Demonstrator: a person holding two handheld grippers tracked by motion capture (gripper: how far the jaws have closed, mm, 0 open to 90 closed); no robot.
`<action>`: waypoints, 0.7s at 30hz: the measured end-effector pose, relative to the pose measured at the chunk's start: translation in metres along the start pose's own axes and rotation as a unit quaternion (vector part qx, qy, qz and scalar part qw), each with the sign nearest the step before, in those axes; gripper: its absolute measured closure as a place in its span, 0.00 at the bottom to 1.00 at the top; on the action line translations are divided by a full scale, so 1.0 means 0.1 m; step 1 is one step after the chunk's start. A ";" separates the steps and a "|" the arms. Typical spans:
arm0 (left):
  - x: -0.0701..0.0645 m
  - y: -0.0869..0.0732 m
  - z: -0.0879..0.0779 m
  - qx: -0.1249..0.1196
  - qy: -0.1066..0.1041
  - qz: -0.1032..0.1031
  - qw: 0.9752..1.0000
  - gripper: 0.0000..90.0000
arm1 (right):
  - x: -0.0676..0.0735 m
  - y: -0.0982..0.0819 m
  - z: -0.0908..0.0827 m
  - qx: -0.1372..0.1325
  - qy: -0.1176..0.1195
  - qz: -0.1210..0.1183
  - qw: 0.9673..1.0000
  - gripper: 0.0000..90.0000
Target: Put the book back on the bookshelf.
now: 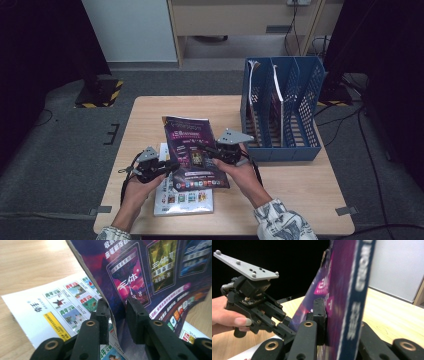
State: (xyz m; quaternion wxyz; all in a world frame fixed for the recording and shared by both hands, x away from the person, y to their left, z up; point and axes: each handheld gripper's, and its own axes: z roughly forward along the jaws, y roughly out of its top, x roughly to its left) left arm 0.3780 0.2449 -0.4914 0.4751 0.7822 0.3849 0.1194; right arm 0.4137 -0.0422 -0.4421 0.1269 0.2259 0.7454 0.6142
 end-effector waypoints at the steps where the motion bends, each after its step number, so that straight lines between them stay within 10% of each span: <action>1: 0.00 0.01 -0.01 -0.004 0.003 0.001 1.000 0.82 | 0.00 0.02 -0.01 0.000 0.000 0.000 1.000 0.91; 21: -0.02 0.13 -0.28 -0.075 0.067 0.049 0.994 0.94 | 0.03 0.44 0.00 -0.005 0.022 -0.024 0.999 0.80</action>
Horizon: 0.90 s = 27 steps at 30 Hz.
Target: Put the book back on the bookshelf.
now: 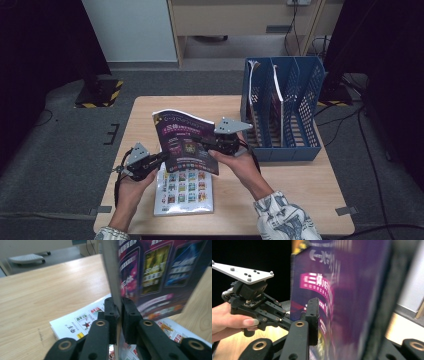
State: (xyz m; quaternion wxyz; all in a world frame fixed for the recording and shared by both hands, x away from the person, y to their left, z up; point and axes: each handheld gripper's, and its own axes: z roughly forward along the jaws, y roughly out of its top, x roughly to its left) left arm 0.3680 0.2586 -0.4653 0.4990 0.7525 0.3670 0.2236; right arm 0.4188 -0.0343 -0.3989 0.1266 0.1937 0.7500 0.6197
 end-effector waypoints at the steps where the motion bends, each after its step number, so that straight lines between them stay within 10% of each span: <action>1: 0.01 0.00 0.00 0.000 0.000 -0.001 1.000 0.94 | 0.00 0.01 0.00 0.000 0.001 0.000 1.000 0.79; 27: 0.06 -0.02 0.00 -0.010 -0.018 0.001 1.000 0.94 | -0.06 0.23 0.05 -0.030 0.018 0.007 0.999 0.89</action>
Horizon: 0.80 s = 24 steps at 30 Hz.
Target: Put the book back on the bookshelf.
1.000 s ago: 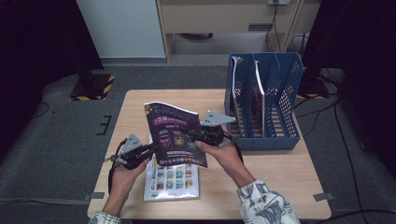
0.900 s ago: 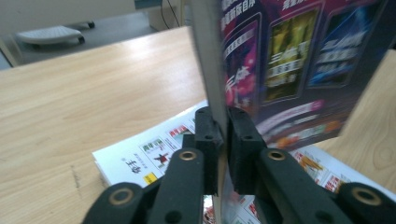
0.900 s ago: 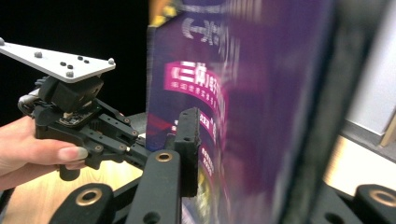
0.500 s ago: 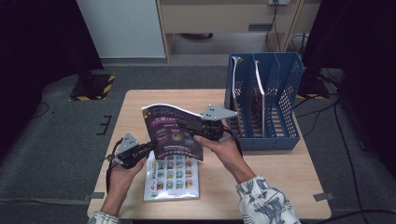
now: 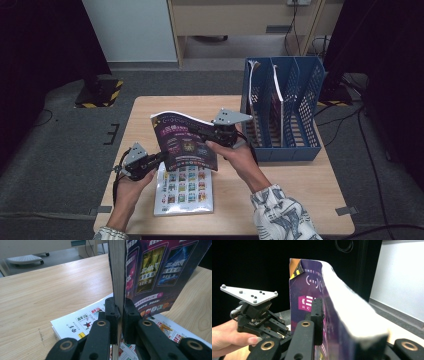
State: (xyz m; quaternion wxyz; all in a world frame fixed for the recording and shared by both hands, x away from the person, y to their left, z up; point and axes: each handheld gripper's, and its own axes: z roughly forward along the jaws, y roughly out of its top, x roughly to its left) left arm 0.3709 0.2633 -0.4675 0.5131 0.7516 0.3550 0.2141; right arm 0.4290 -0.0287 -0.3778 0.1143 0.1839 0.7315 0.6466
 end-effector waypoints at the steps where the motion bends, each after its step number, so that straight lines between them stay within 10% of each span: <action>1: 0.00 0.00 0.00 0.000 0.000 0.000 1.000 0.94 | 0.00 0.00 0.01 0.001 0.002 0.002 1.000 0.88; 13: 0.00 -0.01 0.00 -0.005 -0.002 -0.006 1.000 0.93 | 0.02 0.00 0.04 0.000 -0.022 -0.013 1.000 0.93; 24: 0.19 -0.19 -0.02 0.021 0.069 -0.070 0.995 0.29 | 0.01 0.01 -0.15 -0.017 -0.062 -0.016 0.998 0.93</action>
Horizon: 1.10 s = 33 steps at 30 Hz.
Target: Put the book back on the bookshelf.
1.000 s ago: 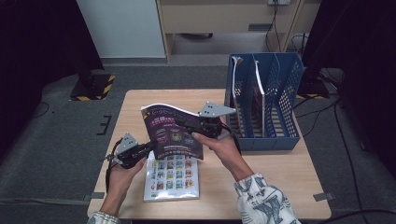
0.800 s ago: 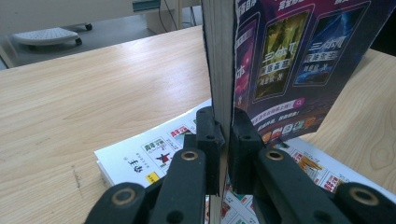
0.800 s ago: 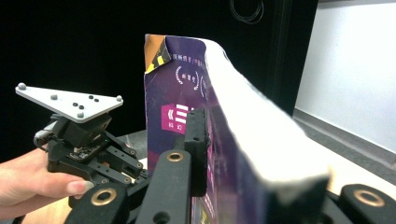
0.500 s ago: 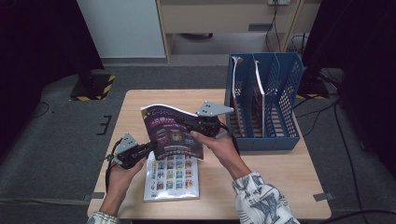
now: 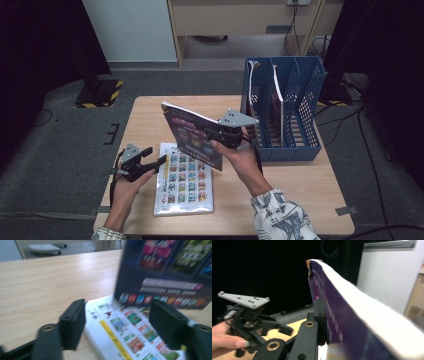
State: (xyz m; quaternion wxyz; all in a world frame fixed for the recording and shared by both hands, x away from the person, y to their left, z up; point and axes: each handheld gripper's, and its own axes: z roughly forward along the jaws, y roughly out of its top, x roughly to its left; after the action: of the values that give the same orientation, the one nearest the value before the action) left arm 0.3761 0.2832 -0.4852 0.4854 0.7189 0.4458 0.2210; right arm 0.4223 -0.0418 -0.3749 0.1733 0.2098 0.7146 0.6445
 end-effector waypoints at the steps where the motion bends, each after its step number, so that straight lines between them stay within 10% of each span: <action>1: 0.01 -0.01 0.00 0.002 0.001 -0.001 1.000 0.27 | -0.02 0.00 -0.02 0.000 -0.005 0.001 1.000 0.93; 10: 0.13 -0.10 0.04 0.030 0.021 -0.023 0.999 0.05 | -0.07 0.02 -0.18 -0.021 -0.021 0.010 1.000 0.93; 33: 0.23 -0.22 0.07 0.061 0.088 -0.020 0.994 0.06 | -0.16 0.07 -0.46 -0.036 -0.044 0.020 0.998 0.93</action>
State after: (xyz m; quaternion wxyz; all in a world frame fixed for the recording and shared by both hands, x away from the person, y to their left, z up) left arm 0.3841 0.3022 -0.5103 0.4038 0.7163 0.5132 0.2458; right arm 0.4128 -0.0887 -0.3635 0.1986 0.2461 0.6784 0.6632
